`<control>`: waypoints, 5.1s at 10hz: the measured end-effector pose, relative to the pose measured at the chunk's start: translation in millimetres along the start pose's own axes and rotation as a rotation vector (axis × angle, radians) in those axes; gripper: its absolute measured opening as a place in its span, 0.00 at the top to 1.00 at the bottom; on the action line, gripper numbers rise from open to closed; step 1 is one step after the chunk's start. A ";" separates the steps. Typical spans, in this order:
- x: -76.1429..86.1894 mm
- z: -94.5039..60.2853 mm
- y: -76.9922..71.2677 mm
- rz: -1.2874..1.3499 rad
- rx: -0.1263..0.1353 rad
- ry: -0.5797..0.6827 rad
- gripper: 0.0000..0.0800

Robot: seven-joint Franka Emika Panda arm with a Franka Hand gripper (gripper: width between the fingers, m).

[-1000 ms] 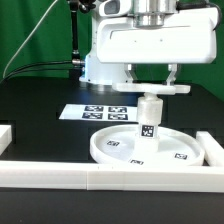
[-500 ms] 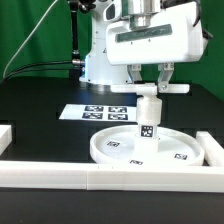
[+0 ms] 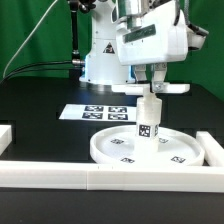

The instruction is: Assemble round table

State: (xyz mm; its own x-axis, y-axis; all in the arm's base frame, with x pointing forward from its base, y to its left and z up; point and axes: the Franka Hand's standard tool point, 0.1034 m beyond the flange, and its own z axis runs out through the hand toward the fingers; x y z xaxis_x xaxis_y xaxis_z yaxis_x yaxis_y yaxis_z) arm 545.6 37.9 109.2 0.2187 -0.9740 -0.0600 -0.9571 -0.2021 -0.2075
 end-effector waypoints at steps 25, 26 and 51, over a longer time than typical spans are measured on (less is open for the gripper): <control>-0.2 -23.9 -19.0 -0.227 0.003 -0.134 0.19; 1.6 -35.9 -22.8 -0.317 0.024 -0.137 0.19; 27.9 -26.7 -18.1 -2.117 0.025 -0.074 0.19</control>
Offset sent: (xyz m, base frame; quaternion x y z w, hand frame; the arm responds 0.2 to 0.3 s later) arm -0.0005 0.0012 0.0003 -0.0014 -0.0010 0.2022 0.9794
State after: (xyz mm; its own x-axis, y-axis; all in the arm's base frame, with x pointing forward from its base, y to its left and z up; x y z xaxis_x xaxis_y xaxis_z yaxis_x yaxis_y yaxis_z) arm 563.9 11.7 137.3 0.7055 0.6809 0.1968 0.6952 -0.7188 -0.0055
